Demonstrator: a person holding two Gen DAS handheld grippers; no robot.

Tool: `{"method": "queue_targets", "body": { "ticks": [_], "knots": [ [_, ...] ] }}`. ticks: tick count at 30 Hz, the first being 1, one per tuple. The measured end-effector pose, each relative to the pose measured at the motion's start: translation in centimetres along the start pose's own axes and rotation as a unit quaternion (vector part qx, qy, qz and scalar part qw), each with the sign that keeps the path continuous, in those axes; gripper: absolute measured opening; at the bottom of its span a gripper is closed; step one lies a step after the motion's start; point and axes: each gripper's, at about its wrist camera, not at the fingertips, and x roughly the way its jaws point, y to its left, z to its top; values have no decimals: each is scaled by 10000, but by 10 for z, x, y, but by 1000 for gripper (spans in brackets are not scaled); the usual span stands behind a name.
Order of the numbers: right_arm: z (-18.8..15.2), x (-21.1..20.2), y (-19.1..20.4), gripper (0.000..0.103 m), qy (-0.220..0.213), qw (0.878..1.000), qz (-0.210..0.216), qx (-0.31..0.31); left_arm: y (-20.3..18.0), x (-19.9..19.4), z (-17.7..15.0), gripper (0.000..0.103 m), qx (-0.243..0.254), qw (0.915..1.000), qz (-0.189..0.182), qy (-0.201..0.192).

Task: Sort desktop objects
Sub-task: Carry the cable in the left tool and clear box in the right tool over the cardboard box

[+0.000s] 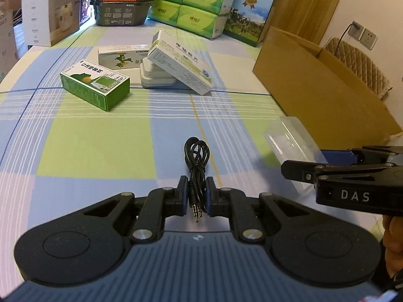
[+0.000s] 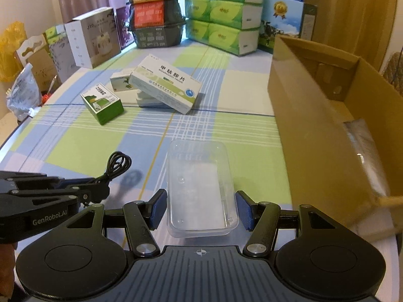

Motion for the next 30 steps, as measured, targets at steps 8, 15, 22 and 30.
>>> {"method": "queue_targets", "body": {
  "ticks": [8,15,22,30],
  "knots": [
    [-15,-44,-3,56,-140,9999,47,66,-27,-38,-11,10,-238,9995,64,-189],
    [-32,-81,-12,56,-280,9993,59,228,-47,-69,-26,10,-203,9994,56,-260],
    [-45,-116,-16,56,-451,9985,84,287,-65,-96,-35,10,-91,9994,8,-338],
    [-65,-145,-35,56,-543,9977,-77,410,-91,-113,-43,10,83,9991,-127,-401]
  ]
}}
